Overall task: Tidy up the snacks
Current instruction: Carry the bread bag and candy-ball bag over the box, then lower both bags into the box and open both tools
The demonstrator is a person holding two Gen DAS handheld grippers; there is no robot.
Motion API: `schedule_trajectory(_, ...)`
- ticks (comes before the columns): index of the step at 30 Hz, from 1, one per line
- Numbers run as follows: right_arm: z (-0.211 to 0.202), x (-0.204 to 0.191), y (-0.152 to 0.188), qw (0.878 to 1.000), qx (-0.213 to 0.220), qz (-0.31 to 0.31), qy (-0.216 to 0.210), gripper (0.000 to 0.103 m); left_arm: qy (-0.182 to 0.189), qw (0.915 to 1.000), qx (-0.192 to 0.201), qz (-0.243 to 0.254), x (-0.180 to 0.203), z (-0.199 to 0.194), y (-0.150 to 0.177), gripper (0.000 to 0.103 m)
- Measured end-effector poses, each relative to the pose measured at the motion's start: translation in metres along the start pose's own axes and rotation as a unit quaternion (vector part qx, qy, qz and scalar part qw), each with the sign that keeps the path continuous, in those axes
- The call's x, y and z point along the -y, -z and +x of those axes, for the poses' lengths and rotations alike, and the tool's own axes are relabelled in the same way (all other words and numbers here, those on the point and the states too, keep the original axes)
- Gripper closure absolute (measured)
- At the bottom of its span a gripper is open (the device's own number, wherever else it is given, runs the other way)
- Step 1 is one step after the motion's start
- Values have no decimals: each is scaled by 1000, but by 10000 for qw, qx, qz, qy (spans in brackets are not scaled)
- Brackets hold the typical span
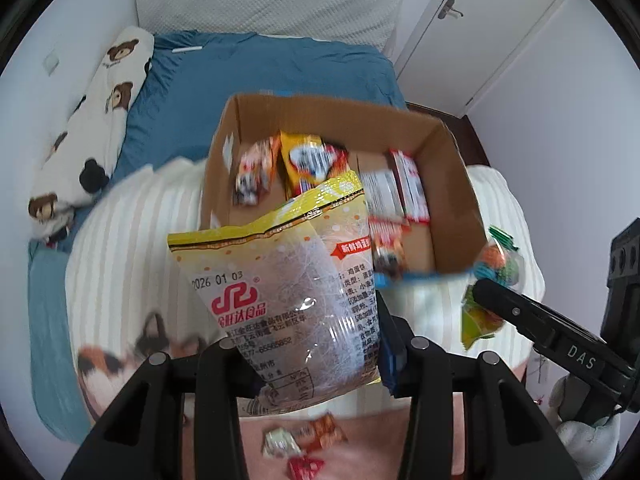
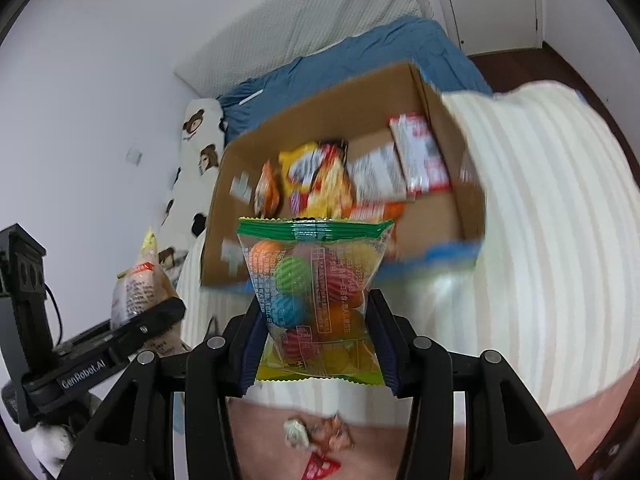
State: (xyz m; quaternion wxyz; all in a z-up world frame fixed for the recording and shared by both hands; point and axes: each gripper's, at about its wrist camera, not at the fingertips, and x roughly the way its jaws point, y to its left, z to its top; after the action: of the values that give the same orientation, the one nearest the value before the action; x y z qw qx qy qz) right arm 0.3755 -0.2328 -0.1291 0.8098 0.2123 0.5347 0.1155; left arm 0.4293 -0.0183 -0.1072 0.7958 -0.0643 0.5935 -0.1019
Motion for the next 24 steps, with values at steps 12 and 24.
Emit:
schedule_trajectory(12,78,26,-84,9963,-429,92,741,52,-646,9956,-671,105,-20,90,-84,63)
schedule_trajectory(24,120,49,-83,9873,-973,157,1247,48,-343,9767,-2109,-177,-39,163,-76,61)
